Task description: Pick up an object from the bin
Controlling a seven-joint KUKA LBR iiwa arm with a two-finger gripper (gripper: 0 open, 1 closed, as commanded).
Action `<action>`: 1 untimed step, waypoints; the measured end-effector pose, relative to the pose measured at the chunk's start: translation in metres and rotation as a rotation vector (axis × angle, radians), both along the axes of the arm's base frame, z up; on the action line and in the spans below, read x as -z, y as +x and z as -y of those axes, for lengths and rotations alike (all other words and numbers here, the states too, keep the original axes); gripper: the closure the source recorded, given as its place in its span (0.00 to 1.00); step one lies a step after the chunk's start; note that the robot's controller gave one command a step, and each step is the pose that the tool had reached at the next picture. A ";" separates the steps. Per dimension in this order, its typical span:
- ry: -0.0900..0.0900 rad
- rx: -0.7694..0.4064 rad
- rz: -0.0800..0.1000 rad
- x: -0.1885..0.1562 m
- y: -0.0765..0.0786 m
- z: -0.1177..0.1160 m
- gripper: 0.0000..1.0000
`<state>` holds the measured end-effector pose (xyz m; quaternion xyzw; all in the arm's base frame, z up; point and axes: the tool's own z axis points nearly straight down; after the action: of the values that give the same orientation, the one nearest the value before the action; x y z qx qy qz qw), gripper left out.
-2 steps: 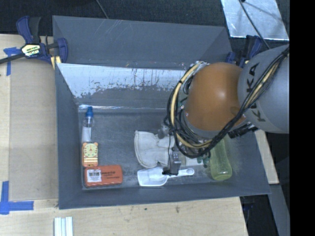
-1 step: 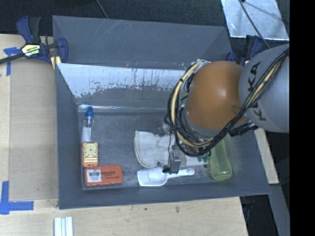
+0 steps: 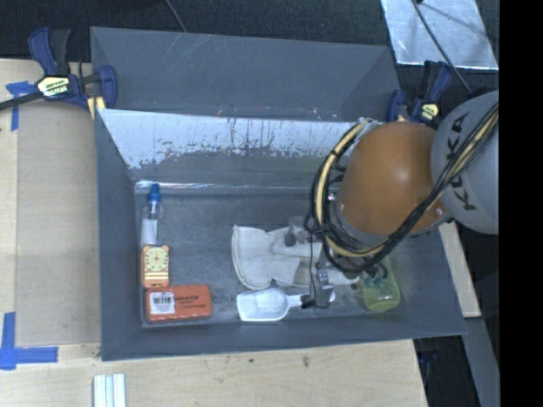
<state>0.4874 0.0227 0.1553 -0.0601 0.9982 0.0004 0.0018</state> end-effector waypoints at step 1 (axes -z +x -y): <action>-0.001 -0.075 0.000 -0.005 -0.001 0.021 0.00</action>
Offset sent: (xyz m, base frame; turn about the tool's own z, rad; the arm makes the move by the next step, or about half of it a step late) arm 0.0098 0.0003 -0.0327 -0.1352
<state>0.4865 0.0020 0.1604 -0.0975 0.9952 -0.0002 0.0018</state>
